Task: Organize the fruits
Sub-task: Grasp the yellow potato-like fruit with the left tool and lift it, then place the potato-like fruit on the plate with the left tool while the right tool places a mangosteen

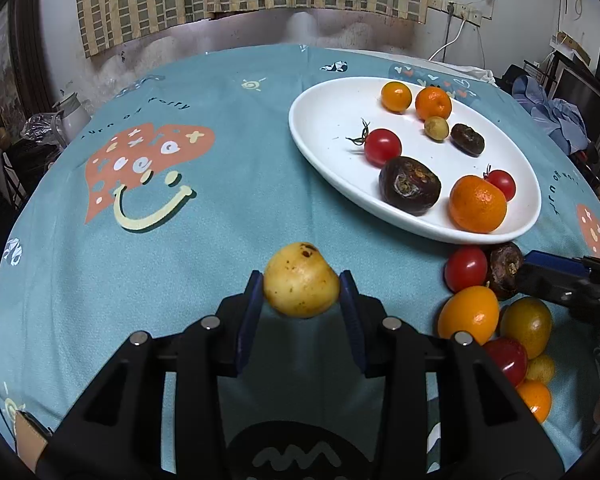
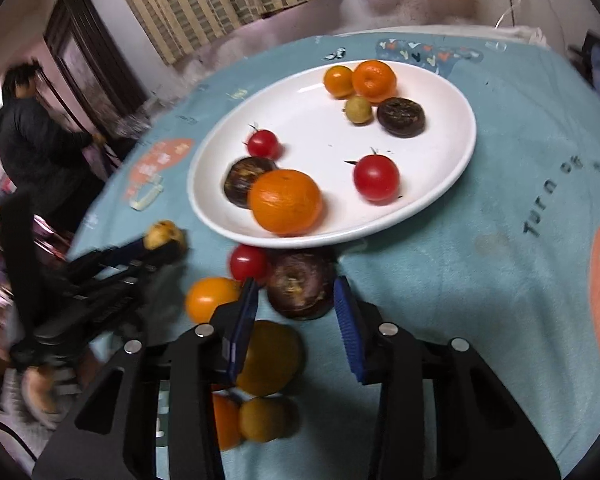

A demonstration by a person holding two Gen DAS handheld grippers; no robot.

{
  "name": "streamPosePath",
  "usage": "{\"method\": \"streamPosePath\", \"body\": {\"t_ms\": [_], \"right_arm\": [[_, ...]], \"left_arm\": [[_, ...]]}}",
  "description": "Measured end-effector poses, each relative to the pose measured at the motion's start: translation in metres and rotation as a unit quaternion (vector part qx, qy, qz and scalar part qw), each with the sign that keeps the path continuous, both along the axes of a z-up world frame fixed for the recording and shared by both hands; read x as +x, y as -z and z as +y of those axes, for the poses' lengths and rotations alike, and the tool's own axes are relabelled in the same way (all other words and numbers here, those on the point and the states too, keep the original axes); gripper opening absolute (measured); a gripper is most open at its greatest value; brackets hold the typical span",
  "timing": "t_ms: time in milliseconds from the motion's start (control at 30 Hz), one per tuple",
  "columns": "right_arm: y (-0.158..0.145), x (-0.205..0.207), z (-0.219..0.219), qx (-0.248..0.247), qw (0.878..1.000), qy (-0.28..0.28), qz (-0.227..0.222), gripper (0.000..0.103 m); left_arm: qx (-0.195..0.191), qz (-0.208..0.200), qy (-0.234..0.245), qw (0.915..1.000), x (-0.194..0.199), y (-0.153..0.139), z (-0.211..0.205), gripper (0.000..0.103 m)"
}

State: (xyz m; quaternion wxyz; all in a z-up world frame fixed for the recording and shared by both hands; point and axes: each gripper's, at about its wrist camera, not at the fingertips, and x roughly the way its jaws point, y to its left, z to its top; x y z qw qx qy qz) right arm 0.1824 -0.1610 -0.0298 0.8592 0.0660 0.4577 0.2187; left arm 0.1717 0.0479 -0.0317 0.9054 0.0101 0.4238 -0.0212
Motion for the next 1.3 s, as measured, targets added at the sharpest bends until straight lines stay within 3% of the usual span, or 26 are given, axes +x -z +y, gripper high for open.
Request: {"method": "streamPosePath", "body": {"t_ms": [200,500,567,600,700,967,1100,1167,1300], "right_arm": [[0.004,0.006,0.013,-0.038,0.999,-0.009,-0.013,0.042],[0.005,0.010,0.006,-0.010,1.000,-0.014,-0.008,0.039],[0.003,0.008,0.001,0.000,1.000,-0.012,-0.007,0.035],[0.002,0.007,-0.001,0.004,1.000,-0.011,-0.007,0.024],[-0.004,0.002,-0.012,0.021,1.000,-0.015,-0.004,0.022],[0.003,0.009,-0.014,0.035,0.999,-0.003,0.018,0.030],[0.009,0.011,-0.003,0.032,0.999,-0.010,0.031,0.045],[0.009,0.009,0.003,0.020,1.000,-0.012,0.015,0.047],[0.007,0.006,0.009,0.011,1.000,-0.016,-0.002,0.040]], "left_arm": [[0.004,0.000,0.000,1.0000,0.001,0.002,-0.001,0.040],[-0.001,0.001,-0.001,1.0000,0.005,0.004,0.000,0.040],[-0.005,0.002,-0.001,1.0000,0.004,0.003,0.001,0.039],[-0.006,0.002,-0.001,1.0000,0.003,0.002,0.002,0.039],[-0.013,-0.001,0.005,0.9999,-0.001,0.000,0.002,0.039],[-0.010,0.005,0.008,0.9999,0.000,0.002,-0.001,0.039],[-0.003,0.004,0.010,0.9999,0.000,0.002,-0.003,0.040],[-0.003,0.004,0.010,0.9999,0.000,0.002,-0.003,0.040],[-0.002,0.000,0.010,0.9999,0.001,0.002,-0.003,0.040]]}}
